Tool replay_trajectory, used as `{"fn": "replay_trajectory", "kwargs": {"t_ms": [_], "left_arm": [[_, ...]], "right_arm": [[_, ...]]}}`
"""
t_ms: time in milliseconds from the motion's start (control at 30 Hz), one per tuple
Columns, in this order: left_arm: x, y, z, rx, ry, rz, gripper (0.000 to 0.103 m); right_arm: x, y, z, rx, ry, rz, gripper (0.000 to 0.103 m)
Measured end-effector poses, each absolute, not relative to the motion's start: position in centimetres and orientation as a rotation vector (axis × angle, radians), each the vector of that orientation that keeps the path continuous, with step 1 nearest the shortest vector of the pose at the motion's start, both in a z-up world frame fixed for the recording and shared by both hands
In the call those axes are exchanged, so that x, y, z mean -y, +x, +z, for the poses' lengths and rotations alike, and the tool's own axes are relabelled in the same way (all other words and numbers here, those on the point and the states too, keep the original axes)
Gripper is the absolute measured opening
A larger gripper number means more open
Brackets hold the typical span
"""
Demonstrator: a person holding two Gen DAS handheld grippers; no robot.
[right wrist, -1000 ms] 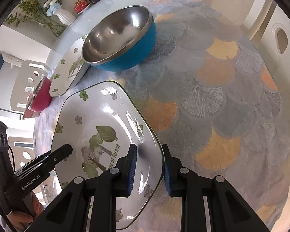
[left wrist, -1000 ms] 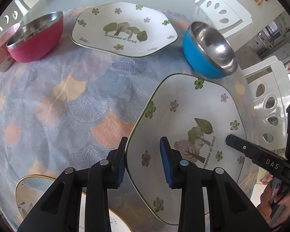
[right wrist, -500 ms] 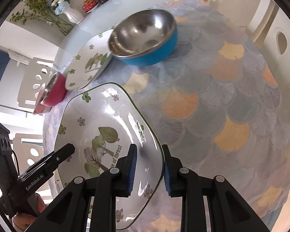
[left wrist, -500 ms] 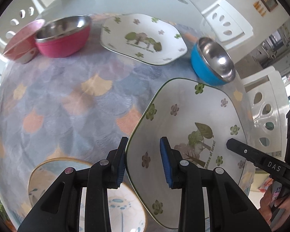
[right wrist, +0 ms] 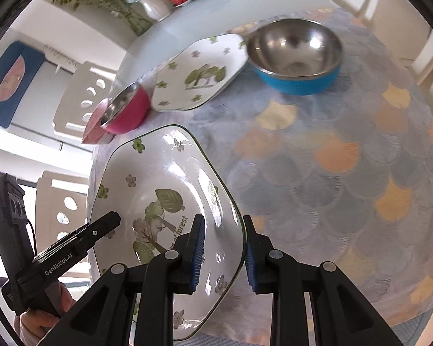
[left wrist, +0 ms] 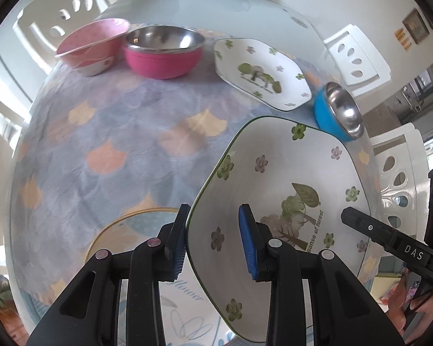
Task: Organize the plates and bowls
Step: 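Lift and carry the forest plate over the Sunflower plate with both tools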
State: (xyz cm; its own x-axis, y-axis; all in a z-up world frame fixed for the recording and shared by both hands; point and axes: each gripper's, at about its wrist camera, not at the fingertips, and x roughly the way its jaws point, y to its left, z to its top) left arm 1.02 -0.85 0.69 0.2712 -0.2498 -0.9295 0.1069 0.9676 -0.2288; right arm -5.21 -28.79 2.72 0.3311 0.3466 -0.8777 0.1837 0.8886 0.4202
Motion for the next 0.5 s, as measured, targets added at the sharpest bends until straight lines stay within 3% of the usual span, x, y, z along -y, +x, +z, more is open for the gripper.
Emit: {"fn": "replay_trajectory", "kwargs": {"t_ms": [500], "left_arm": [[-4.8,-0.8,1.1,-1.250,-0.203,-0.178,0.030]], "right_arm": [[23.4,-4.4,2.9,-1.269,0.436,0.217,0.026]]}}
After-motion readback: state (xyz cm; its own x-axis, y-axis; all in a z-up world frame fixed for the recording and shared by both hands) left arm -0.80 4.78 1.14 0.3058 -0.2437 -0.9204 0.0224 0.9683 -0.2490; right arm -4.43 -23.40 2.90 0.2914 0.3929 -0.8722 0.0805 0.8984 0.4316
